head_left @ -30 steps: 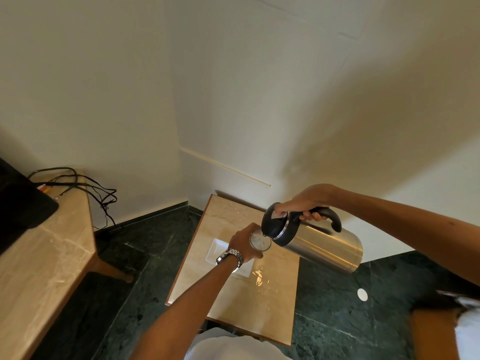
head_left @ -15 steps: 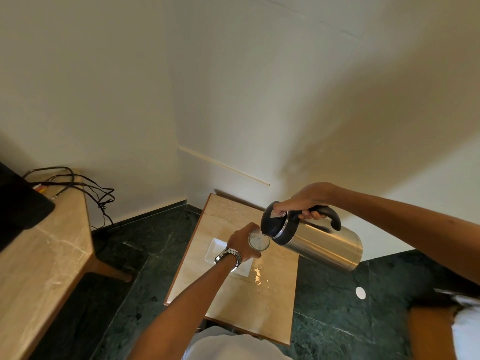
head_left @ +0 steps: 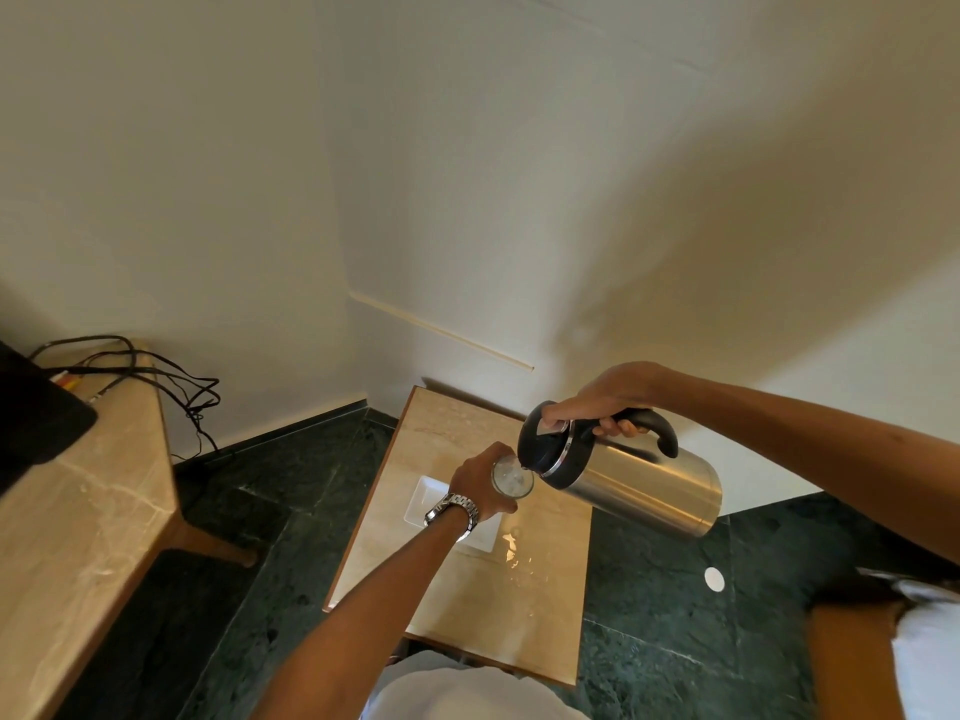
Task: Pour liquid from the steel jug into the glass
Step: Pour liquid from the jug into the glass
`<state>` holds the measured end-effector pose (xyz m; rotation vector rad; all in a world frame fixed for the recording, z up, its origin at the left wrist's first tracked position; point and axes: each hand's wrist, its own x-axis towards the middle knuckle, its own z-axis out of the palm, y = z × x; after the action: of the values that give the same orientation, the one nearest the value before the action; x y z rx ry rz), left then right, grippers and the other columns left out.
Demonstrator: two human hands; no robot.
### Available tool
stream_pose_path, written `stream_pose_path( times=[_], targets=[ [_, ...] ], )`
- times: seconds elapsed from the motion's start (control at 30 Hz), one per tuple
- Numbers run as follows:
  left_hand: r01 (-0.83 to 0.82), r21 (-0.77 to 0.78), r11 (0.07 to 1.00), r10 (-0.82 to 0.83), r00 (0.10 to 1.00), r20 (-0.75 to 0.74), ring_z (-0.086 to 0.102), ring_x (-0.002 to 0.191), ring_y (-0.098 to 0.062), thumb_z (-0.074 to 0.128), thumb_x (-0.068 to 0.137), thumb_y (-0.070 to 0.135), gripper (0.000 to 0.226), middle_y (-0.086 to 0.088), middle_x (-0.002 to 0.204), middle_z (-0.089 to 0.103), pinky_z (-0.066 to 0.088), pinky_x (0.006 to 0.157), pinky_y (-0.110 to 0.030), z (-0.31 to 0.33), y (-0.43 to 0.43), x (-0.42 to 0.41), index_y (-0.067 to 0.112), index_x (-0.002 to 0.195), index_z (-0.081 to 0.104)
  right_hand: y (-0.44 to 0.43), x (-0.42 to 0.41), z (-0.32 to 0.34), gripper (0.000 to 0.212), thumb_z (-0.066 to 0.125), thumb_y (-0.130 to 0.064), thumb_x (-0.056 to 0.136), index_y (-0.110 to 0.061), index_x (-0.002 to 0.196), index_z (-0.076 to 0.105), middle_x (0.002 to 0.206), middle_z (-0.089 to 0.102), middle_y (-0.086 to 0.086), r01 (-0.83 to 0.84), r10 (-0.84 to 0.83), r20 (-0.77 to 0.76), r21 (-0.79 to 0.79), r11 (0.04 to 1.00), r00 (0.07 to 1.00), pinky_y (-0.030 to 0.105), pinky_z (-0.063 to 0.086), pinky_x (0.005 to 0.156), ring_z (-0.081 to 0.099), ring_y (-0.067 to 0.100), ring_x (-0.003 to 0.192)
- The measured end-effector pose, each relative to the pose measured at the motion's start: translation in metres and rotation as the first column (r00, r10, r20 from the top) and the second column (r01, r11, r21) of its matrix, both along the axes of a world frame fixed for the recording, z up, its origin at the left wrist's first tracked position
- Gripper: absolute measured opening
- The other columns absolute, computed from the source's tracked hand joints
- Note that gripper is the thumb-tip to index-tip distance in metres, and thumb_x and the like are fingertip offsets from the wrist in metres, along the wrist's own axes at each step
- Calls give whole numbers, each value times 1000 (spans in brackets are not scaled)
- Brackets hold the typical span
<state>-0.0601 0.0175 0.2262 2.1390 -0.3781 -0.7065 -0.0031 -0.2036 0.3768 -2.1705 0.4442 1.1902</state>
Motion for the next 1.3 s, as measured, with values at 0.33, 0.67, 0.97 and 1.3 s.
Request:
stream_pose_path(
  times=[0.33,0.67,0.97,1.3],
  targets=[
    [2,0,1000,-2,1000,8,68,112,-30,92,67,16,76,-7,123,71,59,97,-44,3,2,-2,16,132,53,-2,-4,-2,56,91,-71,51,-24,79,80,77,69,1,26,-27,18,9,1000,999,19,52,45,60,16,63],
    [-11,-9,1000,11,1000,14,69,110,-30,92,66,14,74,-7,122,71,60,95,-44,5,4,-3,14,130,54,33,12,0,52,59,-62,86,-12,96,72,53,48,-3,-149,56,-363,-235,961,930,15,43,42,40,7,39],
    [-15,-3,1000,15,1000,25,68,112,-30,93,67,17,74,-7,125,69,60,96,-42,2,7,-7,14,130,53,35,1,8,49,57,-59,91,-12,81,70,49,49,-4,-167,89,-335,-210,963,938,14,43,37,40,6,34],
    [-56,-32,998,56,998,13,65,117,-29,94,67,18,75,-8,128,68,59,99,-42,-3,7,-10,14,131,54,8,-36,-7,55,55,-55,98,-10,67,58,41,52,-5,61,-82,-143,-144,988,986,15,41,34,42,7,30]
  ],
)
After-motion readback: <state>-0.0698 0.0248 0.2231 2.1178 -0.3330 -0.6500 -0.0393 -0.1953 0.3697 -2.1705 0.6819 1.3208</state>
